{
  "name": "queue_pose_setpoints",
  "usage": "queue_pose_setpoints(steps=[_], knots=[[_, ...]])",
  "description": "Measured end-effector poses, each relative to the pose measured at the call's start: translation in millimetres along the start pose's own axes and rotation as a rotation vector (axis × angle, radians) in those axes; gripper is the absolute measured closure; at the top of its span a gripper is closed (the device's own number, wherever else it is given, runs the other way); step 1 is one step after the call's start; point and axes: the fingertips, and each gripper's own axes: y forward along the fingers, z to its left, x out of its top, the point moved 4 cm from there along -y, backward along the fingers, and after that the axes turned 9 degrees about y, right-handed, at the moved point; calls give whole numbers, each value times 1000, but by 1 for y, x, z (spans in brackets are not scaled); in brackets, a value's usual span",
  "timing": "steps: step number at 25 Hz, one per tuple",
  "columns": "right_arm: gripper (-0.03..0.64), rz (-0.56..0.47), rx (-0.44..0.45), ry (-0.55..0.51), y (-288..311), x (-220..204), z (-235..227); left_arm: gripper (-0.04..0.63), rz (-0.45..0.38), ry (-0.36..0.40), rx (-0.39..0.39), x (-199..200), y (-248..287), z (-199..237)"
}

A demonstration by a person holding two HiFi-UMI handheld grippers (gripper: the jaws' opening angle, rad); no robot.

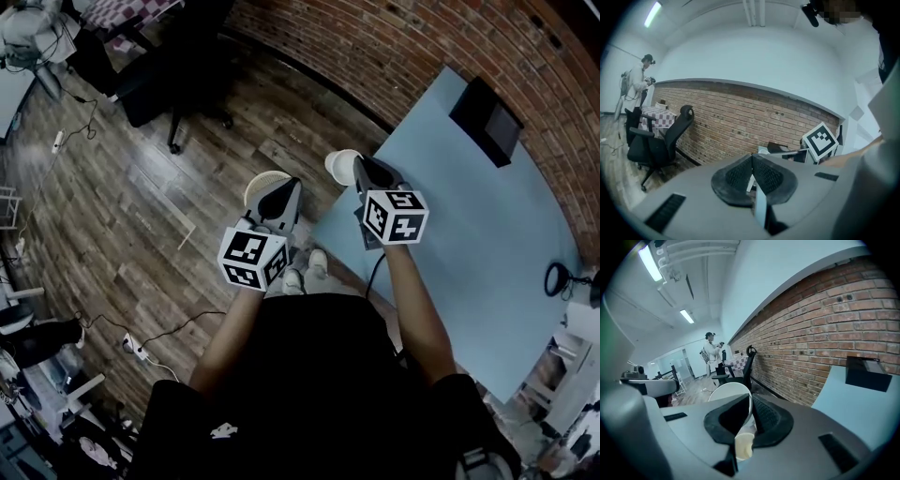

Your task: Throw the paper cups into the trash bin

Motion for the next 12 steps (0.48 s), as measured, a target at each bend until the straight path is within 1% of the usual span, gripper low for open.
queue_pose_setpoints(steps=[3,12], knots=[[592,16,30,-5,11,3,4,588,-8,-21,60,2,-3,12],[592,64,109,-37,41,-1,20,588,6,-32,160,-6,-10,32]])
